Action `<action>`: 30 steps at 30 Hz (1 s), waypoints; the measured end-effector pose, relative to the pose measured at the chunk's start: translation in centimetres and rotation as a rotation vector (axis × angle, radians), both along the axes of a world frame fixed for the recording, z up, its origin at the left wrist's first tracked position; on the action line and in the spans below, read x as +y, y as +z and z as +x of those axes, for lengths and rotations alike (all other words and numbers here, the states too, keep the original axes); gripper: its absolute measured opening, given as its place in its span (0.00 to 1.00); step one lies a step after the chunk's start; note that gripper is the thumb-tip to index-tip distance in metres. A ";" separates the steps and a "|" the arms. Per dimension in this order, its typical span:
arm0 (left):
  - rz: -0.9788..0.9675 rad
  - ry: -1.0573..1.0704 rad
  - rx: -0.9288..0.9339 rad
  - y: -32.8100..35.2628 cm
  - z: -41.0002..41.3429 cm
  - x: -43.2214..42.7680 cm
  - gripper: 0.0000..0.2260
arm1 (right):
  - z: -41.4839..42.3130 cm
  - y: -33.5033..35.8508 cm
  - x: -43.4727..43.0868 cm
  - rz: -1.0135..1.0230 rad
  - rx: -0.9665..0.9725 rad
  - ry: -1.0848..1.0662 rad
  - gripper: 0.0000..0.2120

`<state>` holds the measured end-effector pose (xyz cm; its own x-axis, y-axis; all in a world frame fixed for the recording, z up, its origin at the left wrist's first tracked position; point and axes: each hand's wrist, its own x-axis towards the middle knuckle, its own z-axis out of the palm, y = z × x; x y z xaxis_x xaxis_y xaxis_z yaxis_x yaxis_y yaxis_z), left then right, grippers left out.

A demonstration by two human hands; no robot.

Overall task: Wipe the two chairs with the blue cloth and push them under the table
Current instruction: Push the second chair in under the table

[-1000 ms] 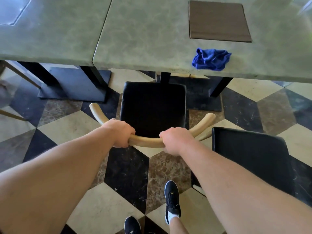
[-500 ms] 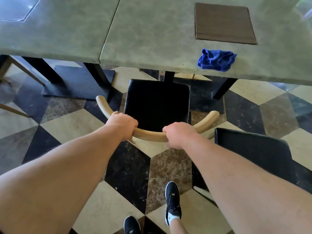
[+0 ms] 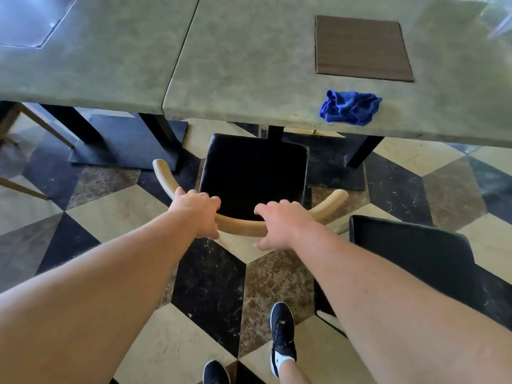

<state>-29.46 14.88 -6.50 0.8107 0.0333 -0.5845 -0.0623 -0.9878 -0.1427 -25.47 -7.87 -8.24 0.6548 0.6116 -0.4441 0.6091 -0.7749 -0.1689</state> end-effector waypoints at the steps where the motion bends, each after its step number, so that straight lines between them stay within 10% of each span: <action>1: -0.058 0.009 0.011 0.5 -0.4 -0.8 0.33 | -0.2 0.8 -0.8 0.015 -0.036 0.011 0.39; 16: -0.458 -0.316 -0.028 5.7 -10.2 -32.3 0.51 | -18.3 11.1 -35.3 -0.228 -0.050 -0.366 0.59; 30: -0.386 -0.196 0.164 0.5 -14.0 -58.2 0.53 | -22.3 5.0 -62.6 -0.231 0.075 -0.266 0.61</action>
<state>-43.48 -43.32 -5.97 0.6758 -0.3564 -0.6452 -0.2439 -0.9342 0.2605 -47.77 -70.42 -3.22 0.7380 0.3018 -0.6035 0.3733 -0.9277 -0.0073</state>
